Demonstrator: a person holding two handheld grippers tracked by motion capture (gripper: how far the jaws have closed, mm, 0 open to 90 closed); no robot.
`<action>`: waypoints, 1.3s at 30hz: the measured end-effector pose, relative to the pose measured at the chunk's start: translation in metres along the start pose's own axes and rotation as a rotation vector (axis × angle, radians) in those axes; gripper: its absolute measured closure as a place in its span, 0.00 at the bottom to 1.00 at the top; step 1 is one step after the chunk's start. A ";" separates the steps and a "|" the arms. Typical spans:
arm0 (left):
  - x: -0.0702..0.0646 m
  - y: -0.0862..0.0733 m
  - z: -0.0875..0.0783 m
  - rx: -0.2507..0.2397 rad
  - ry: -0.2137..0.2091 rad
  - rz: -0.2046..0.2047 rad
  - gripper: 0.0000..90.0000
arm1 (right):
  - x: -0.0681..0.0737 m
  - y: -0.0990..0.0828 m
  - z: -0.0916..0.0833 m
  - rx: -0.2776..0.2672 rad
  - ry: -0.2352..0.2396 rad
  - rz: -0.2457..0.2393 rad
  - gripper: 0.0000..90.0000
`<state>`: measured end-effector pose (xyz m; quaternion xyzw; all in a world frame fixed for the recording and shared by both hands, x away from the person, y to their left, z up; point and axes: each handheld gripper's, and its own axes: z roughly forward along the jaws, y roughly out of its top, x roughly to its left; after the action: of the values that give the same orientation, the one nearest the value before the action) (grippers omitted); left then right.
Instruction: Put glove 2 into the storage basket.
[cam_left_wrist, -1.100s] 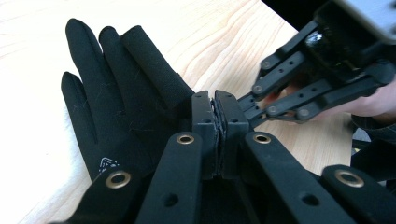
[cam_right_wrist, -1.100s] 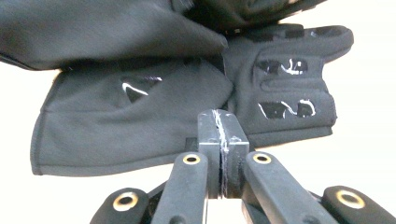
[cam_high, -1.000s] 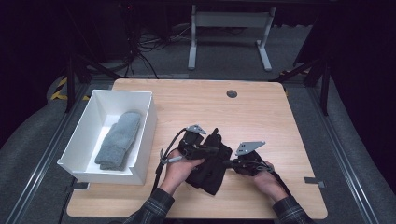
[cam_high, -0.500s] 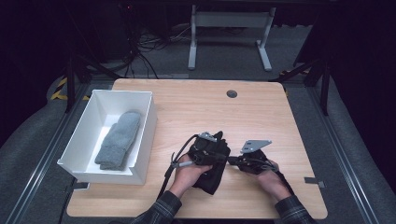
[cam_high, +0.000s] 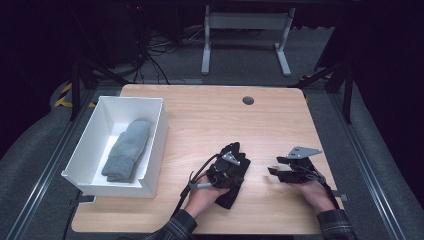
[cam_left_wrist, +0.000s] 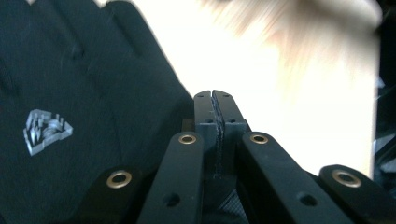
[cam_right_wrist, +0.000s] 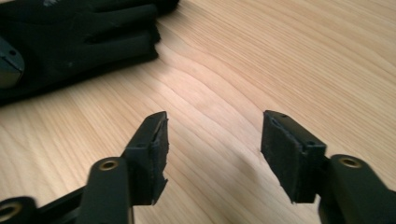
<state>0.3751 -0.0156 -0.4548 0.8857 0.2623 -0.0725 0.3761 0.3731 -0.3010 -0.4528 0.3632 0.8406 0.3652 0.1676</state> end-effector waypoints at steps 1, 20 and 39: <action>0.001 -0.001 0.000 0.001 0.000 -0.004 1.00 | -0.001 -0.002 0.000 0.008 0.001 0.003 0.42; 0.020 -0.025 -0.047 0.085 0.138 0.015 1.00 | -0.006 -0.014 0.006 0.012 -0.017 -0.002 0.23; 0.037 -0.011 -0.078 -0.038 0.279 0.096 0.35 | -0.006 -0.015 0.008 0.002 -0.025 0.000 0.18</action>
<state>0.3954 0.0602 -0.4186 0.8914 0.2709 0.0743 0.3557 0.3744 -0.3083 -0.4691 0.3678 0.8388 0.3599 0.1779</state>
